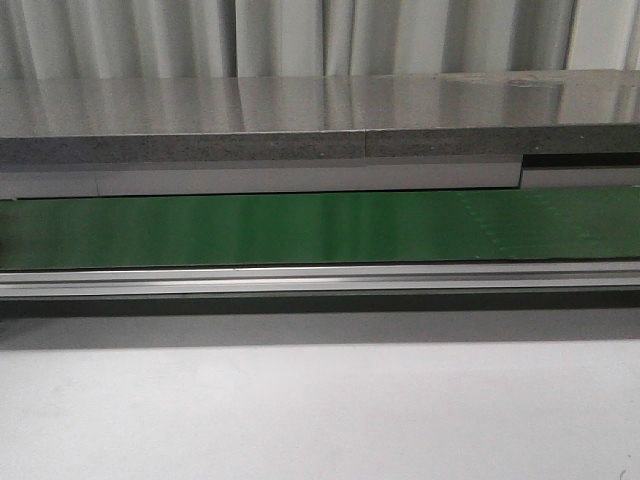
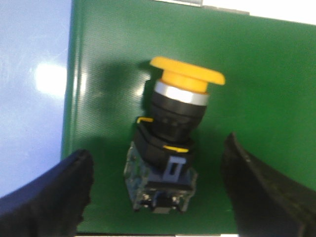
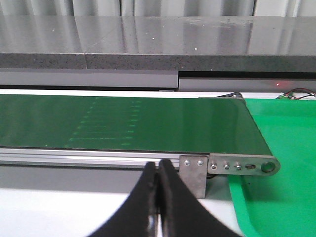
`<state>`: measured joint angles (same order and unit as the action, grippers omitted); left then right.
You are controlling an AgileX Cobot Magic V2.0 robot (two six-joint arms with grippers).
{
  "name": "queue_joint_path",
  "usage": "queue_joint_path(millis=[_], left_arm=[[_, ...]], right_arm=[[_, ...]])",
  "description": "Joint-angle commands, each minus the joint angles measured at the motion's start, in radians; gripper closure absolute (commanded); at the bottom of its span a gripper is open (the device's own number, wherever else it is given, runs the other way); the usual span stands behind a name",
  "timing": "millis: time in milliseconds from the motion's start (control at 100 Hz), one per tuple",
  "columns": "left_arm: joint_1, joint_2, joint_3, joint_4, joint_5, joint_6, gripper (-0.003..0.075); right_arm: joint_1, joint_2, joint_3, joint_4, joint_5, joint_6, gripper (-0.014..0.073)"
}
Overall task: Move button from left to right
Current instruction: 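Release the button on the belt and raise the left gripper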
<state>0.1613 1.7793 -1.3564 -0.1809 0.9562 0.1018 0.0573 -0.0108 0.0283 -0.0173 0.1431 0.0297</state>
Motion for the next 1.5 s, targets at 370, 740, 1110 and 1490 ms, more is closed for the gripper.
queue_joint_path(millis=[370, 740, 1110, 1490], left_arm=[[-0.048, -0.155, -0.034, -0.042, -0.006, 0.024, 0.0111], [-0.048, -0.458, 0.113, -0.075, -0.167, 0.051, 0.0111], [-0.115, -0.945, 0.494, -0.08, -0.493, 0.103, 0.0111], [-0.144, -1.368, 0.864, -0.073, -0.663, 0.103, 0.0111]], right_arm=[[0.002, -0.019, -0.015, -0.005, -0.081, 0.001, 0.0661], [0.002, -0.019, -0.015, -0.005, -0.081, 0.001, 0.0661], [0.002, -0.019, -0.015, -0.005, -0.081, 0.001, 0.0661], [0.002, -0.019, -0.015, -0.005, -0.081, 0.001, 0.0661]])
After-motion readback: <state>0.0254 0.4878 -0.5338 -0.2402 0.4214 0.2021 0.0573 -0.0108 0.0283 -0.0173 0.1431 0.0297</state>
